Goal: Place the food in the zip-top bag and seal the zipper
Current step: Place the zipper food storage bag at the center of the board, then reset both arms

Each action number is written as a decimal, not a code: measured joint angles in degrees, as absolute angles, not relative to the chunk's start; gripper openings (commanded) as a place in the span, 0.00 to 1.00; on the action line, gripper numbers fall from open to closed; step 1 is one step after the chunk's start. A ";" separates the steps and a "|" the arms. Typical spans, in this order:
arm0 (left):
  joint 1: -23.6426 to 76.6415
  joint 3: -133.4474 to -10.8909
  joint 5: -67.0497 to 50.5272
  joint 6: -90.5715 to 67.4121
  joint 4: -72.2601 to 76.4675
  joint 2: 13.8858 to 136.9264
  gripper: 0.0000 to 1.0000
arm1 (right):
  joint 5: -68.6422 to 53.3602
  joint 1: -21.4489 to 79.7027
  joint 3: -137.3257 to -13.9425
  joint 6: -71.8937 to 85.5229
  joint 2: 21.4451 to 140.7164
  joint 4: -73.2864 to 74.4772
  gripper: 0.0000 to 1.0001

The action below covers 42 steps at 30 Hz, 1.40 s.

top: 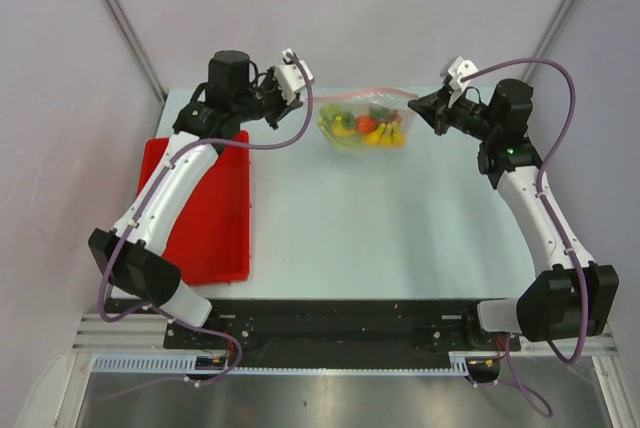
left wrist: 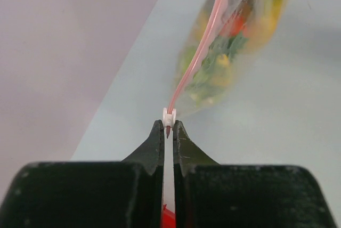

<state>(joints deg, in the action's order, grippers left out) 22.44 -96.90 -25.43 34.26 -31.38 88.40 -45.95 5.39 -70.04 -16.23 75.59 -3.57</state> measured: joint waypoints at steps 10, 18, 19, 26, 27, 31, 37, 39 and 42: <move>27.00 -73.95 -30.35 37.45 -32.03 84.84 0.00 | -47.40 10.15 -49.76 -34.09 69.60 4.91 0.00; 32.93 -57.52 -30.30 32.69 -30.35 81.17 0.13 | -42.98 15.92 -31.33 -48.47 58.67 13.65 0.25; 33.91 -56.07 -30.17 32.36 -29.69 79.90 0.23 | -42.61 15.99 -30.79 -50.17 57.36 14.92 0.45; 40.01 -51.42 -30.44 28.77 -29.71 72.97 0.94 | -39.81 18.35 -30.46 -58.19 47.13 25.32 0.94; 40.12 -51.42 -30.37 27.94 -30.02 72.03 1.00 | -39.46 18.70 -30.59 -58.41 44.86 27.46 0.96; 39.42 -52.73 -30.17 25.39 -33.69 68.14 1.00 | -38.15 18.83 -33.69 -56.77 38.39 34.79 1.00; 30.41 -63.64 -33.12 14.63 -37.95 65.58 1.00 | -33.71 18.81 -42.52 -46.13 33.91 37.85 1.00; 24.99 -67.37 -35.05 9.80 -37.12 65.49 1.00 | -30.59 18.81 -44.80 -41.01 34.15 36.71 1.00; 17.98 -71.59 -36.38 3.31 -36.38 65.34 1.00 | -25.74 17.87 -48.90 -32.69 37.50 35.75 1.00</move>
<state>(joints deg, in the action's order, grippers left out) 17.98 -71.59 -36.38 3.31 -36.38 65.34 -25.74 17.87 -48.90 -32.69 37.50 35.75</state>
